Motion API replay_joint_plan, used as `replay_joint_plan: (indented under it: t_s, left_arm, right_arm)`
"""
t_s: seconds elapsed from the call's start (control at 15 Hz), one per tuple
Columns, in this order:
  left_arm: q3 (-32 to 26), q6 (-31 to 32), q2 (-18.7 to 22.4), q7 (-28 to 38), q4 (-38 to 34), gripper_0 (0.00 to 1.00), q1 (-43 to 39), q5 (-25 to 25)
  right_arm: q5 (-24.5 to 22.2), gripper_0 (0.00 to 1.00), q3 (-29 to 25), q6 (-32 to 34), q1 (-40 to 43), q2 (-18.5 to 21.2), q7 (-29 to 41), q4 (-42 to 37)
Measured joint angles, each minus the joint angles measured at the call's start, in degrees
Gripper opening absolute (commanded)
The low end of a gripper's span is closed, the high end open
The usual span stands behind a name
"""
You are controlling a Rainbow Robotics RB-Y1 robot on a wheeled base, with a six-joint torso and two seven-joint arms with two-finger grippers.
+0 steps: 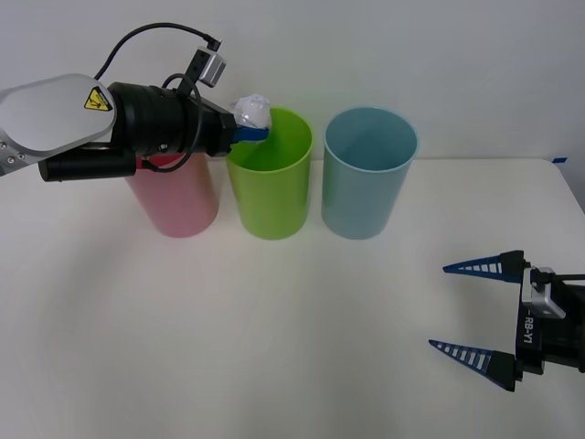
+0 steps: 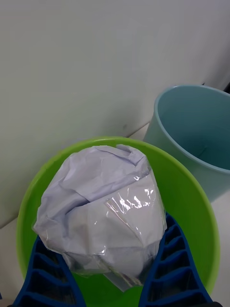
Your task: Put cans in the blue bin and PET bottles in the pink bin and trash in the green bin.
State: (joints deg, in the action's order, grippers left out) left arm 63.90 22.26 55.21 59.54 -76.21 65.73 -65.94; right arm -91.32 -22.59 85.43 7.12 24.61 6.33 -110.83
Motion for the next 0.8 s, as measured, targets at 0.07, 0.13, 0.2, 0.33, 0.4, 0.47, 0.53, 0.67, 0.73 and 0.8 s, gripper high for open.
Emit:
replay_joint_plan:
  t_s: [0.07,0.13,0.2,0.33,0.4,0.47,0.53,0.67,0.73,0.8]
  left_arm:
    - [0.0,0.0,-0.01,0.1,0.0,0.0,0.01,0.1]
    - [0.0,0.0,-0.04,0.15,-0.01,0.0,0.01,0.32]
    - [0.0,-0.02,-0.09,0.27,-0.05,0.0,0.07,0.61]
    - [0.0,-0.38,-0.32,0.53,-0.02,0.48,0.3,1.16]
    - [0.0,-0.81,-0.5,0.74,-0.04,1.0,0.35,1.46]
    - [0.0,-1.25,-0.7,0.93,0.0,1.0,0.39,1.71]
    - [0.0,-1.62,-0.9,1.0,0.0,1.0,0.47,1.74]
    - [0.0,-2.21,-1.14,1.01,-0.04,1.0,0.62,1.7]
    - [0.0,-2.32,-1.15,1.01,-0.01,1.0,0.66,1.72]
    - [0.0,-2.32,-1.16,0.99,-0.01,1.0,0.77,1.81]
  right_arm:
    - [0.0,1.0,0.0,0.0,0.0,0.0,0.0,0.0]
    - [0.0,1.0,0.0,0.0,0.0,0.0,0.0,0.0]
    - [0.0,1.0,0.0,0.0,0.0,0.0,0.0,0.0]
    - [0.0,1.0,0.0,0.0,0.0,0.0,0.0,0.0]
    - [0.0,1.0,0.0,0.0,0.0,0.0,0.0,0.0]
    - [0.0,1.0,0.0,0.0,0.0,0.0,0.0,0.0]
    - [0.0,1.0,0.0,0.0,0.0,0.0,0.0,0.0]
    - [0.0,1.0,0.0,0.0,0.0,0.0,0.0,0.0]
    - [0.0,1.0,0.0,0.0,0.0,0.0,0.0,0.0]
    - [0.0,1.0,0.0,0.0,0.0,0.0,0.0,0.0]
